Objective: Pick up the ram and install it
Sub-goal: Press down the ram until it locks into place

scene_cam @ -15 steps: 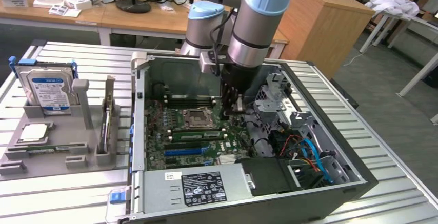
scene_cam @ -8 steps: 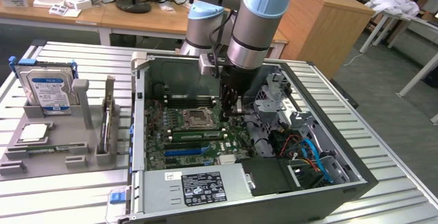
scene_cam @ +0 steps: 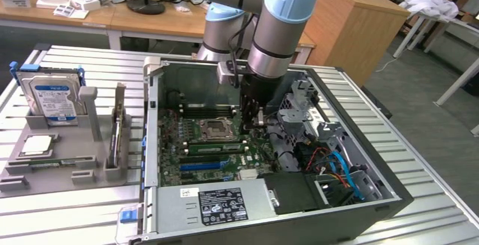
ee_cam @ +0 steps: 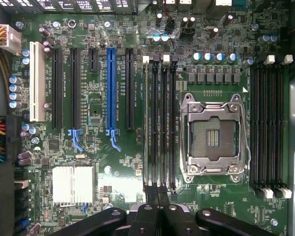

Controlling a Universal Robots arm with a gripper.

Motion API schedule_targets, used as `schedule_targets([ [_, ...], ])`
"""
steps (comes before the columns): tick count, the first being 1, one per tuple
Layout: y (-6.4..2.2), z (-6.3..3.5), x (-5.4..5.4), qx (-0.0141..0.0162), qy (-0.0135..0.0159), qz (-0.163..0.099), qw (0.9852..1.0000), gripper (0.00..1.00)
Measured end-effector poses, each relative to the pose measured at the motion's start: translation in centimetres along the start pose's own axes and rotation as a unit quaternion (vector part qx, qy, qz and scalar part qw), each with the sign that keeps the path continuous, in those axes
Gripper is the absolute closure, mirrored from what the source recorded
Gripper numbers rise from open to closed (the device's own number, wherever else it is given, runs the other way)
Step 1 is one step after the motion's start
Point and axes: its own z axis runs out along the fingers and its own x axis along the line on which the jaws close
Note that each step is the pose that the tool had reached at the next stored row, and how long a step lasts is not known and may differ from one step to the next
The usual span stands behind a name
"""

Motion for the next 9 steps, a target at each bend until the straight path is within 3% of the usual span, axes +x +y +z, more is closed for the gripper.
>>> schedule_targets([
  [9,0.0,0.01,0.16,0.0,0.0,0.0,1.0,0.89],
])
